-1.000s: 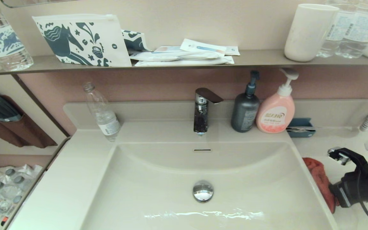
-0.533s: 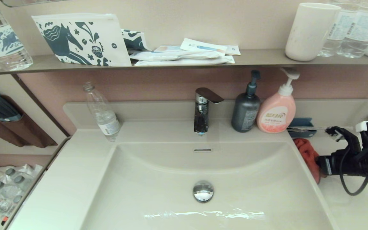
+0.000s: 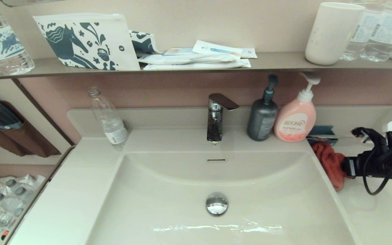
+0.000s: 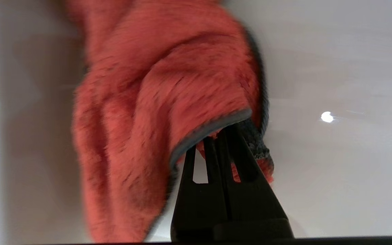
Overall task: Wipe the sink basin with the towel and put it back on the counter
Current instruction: Wipe the sink
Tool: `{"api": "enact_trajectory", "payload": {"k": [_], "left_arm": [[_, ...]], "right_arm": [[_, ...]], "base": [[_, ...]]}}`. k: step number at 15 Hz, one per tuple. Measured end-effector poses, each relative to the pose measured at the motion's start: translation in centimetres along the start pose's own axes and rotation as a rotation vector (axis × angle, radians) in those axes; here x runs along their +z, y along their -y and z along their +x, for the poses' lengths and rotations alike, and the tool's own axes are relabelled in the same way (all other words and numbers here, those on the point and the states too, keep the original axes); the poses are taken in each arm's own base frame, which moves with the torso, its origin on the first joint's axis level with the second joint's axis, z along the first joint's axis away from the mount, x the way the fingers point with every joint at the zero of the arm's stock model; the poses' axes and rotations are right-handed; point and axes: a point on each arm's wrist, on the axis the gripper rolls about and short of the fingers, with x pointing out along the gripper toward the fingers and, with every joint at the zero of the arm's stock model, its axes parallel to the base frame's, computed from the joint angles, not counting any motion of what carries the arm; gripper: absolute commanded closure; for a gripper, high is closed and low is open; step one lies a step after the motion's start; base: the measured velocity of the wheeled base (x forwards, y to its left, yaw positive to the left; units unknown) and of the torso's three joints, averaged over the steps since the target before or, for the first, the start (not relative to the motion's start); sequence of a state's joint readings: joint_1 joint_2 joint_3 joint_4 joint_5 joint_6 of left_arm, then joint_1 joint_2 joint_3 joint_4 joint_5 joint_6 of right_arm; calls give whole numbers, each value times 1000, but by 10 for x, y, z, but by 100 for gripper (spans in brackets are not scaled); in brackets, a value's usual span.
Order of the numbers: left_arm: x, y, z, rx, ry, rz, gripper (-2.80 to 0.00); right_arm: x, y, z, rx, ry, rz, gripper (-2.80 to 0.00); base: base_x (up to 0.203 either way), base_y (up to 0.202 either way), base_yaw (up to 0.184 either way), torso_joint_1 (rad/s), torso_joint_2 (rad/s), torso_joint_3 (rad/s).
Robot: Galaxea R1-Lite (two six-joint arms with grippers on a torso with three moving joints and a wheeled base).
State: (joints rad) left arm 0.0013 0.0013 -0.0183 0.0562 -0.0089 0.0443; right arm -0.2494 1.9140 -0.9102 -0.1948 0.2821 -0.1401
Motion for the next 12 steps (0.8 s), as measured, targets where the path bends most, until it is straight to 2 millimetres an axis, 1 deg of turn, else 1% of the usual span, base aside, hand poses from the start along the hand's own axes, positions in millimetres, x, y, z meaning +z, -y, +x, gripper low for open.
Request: {"api": "enact_trajectory", "payload": {"k": [7, 12], "left_arm": [[0, 0, 0, 0, -1, 0, 0], [0, 0, 0, 0, 0, 0, 0]], "right_arm": [[-20, 70, -23, -175, -30, 33, 0], [-31, 107, -39, -260, -35, 62, 0]], "base": [[0, 0, 0, 0, 0, 0], [0, 0, 0, 0, 0, 0]]}}
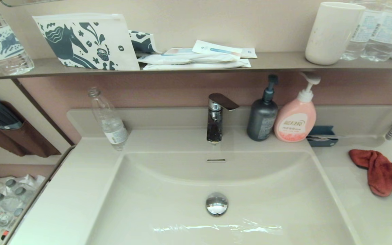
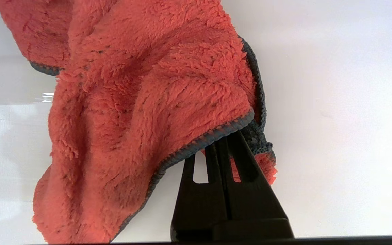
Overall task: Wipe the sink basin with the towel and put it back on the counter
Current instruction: Wipe the sink
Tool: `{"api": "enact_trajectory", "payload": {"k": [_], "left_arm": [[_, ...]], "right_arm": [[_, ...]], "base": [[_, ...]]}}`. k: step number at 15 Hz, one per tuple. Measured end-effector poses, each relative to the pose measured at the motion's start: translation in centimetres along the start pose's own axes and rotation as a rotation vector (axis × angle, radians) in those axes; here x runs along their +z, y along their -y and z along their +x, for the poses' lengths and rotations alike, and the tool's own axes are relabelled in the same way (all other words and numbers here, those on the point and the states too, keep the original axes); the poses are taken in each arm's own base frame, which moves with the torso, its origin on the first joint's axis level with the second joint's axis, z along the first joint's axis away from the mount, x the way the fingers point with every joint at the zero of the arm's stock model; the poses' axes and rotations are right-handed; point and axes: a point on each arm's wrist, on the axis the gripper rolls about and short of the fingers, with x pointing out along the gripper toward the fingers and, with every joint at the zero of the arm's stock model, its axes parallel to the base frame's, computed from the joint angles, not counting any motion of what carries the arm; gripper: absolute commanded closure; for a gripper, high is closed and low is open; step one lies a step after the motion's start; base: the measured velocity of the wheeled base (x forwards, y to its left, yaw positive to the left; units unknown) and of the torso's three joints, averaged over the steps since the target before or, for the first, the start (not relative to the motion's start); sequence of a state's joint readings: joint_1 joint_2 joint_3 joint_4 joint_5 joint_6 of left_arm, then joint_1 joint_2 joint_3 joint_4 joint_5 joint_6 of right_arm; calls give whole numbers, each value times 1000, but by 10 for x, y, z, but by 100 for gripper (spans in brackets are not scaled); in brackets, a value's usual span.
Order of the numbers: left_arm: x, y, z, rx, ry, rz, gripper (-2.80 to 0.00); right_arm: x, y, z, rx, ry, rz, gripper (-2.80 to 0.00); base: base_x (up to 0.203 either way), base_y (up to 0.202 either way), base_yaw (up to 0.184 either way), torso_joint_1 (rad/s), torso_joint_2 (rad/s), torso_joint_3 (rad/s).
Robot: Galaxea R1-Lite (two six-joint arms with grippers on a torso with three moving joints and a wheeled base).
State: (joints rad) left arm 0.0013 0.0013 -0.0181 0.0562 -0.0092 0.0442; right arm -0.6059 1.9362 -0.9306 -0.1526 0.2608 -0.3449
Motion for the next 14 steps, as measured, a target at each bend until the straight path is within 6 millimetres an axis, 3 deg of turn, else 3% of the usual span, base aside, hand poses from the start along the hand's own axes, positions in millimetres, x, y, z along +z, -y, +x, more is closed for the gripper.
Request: {"api": "enact_trajectory", "payload": {"k": [3, 6, 9, 14], "left_arm": [[0, 0, 0, 0, 0, 0, 0], [0, 0, 0, 0, 0, 0, 0], [0, 0, 0, 0, 0, 0, 0], [0, 0, 0, 0, 0, 0, 0]], "right_arm": [[-6, 11, -9, 1, -46, 11, 0], [-13, 3, -25, 94, -110, 43, 0], [-23, -21, -42, 200, -189, 42, 0], [-39, -77, -59, 310, -235, -31, 0]], "base": [[0, 0, 0, 0, 0, 0], [0, 0, 0, 0, 0, 0], [0, 0, 0, 0, 0, 0], [0, 0, 0, 0, 0, 0]]}}
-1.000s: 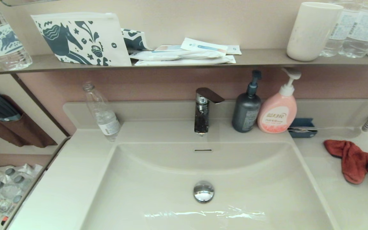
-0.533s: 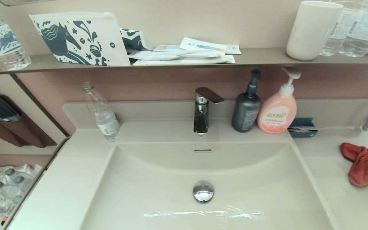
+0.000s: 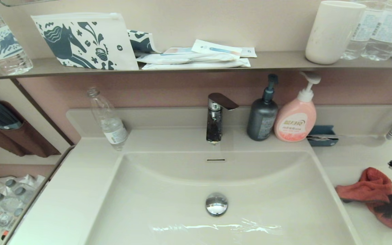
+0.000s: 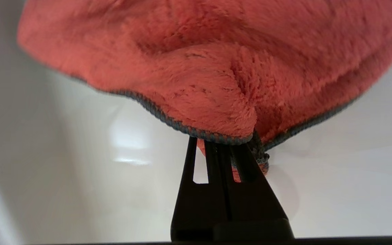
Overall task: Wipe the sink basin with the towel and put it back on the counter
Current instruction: Wipe the sink
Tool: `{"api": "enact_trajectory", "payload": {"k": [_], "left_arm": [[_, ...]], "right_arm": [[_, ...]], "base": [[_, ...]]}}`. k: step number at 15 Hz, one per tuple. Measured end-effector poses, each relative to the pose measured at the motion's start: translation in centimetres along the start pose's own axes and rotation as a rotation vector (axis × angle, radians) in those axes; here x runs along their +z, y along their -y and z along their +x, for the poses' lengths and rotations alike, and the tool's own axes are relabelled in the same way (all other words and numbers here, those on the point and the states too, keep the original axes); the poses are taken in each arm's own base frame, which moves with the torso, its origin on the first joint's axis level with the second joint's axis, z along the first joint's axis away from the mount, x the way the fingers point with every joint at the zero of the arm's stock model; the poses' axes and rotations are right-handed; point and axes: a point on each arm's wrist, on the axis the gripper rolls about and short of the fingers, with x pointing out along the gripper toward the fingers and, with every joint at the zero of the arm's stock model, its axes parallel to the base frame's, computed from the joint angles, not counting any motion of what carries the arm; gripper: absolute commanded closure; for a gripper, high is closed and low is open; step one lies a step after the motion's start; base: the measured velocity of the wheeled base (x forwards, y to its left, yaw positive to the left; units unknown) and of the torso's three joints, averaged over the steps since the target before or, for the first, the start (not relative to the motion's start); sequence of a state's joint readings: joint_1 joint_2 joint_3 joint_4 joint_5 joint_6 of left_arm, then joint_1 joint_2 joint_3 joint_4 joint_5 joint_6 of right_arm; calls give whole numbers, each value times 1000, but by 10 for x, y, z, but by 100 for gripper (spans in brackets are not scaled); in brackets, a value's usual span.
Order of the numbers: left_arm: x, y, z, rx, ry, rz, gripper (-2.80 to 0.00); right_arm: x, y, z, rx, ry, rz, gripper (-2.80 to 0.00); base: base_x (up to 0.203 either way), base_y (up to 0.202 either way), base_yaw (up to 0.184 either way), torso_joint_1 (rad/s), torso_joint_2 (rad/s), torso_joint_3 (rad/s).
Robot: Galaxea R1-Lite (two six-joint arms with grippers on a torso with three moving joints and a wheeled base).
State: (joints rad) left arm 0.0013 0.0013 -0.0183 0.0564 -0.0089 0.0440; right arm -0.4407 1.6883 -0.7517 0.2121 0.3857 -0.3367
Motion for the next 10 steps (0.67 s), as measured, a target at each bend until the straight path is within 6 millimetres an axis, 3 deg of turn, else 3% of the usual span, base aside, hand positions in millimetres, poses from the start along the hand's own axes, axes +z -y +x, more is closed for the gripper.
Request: {"api": "enact_trajectory", "payload": {"k": [5, 10], "left_arm": [[0, 0, 0, 0, 0, 0, 0], [0, 0, 0, 0, 0, 0, 0]], "right_arm": [[-13, -44, -10, 60, 2, -45, 0], [-1, -50, -43, 27, 126, 2, 0]], "base": [[0, 0, 0, 0, 0, 0], [0, 0, 0, 0, 0, 0]]}}
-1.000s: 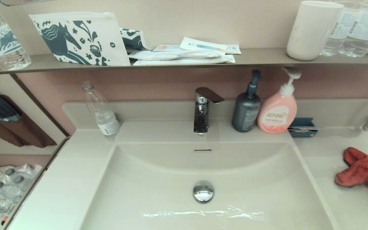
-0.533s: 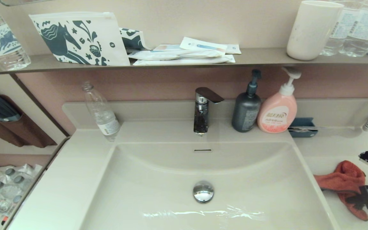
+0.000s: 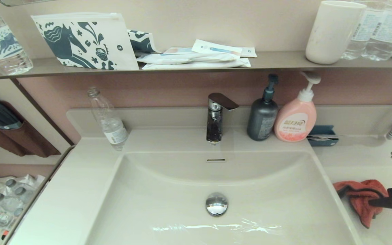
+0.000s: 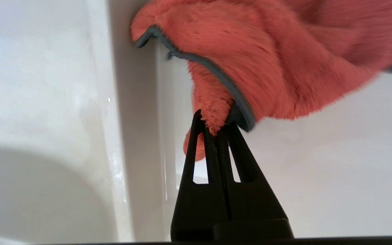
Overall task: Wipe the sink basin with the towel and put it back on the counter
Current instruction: Wipe the sink
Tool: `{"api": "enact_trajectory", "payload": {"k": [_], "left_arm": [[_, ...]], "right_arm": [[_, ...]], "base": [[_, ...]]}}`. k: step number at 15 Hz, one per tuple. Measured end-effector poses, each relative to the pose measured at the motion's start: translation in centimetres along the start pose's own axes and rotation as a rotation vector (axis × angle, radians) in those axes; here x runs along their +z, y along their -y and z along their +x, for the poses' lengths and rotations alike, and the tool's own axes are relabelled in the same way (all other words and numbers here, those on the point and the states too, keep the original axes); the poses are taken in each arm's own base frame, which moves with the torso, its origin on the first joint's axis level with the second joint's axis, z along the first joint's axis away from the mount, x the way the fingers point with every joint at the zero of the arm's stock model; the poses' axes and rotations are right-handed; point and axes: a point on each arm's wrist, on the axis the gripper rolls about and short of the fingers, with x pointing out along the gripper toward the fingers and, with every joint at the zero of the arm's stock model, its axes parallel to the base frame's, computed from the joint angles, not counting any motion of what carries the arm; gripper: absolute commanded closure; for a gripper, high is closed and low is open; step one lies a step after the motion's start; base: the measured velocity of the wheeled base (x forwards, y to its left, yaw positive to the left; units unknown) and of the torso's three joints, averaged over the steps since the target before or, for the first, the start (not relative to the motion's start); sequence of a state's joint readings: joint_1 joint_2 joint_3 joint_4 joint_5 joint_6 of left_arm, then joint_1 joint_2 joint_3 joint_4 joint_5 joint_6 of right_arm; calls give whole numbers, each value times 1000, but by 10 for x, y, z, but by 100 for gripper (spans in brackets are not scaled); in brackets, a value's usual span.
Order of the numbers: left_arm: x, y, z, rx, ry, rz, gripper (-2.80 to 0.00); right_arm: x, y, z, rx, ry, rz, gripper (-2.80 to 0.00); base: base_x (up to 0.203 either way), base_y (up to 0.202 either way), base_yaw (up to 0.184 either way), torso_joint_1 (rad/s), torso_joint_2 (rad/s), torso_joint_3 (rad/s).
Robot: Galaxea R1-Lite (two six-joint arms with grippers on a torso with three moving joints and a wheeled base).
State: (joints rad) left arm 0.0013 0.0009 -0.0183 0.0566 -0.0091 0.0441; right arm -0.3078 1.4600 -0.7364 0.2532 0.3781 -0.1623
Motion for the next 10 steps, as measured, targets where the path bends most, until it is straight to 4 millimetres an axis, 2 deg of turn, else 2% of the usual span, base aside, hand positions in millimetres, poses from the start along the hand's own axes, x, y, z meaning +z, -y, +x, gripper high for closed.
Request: {"api": "enact_trajectory", "payload": {"k": [6, 10], "left_arm": [[0, 0, 0, 0, 0, 0, 0], [0, 0, 0, 0, 0, 0, 0]], "right_arm": [[30, 20, -51, -111, 102, 94, 0], [48, 30, -65, -189, 157, 180, 0]], "base": [[0, 0, 0, 0, 0, 0], [0, 0, 0, 0, 0, 0]]}}
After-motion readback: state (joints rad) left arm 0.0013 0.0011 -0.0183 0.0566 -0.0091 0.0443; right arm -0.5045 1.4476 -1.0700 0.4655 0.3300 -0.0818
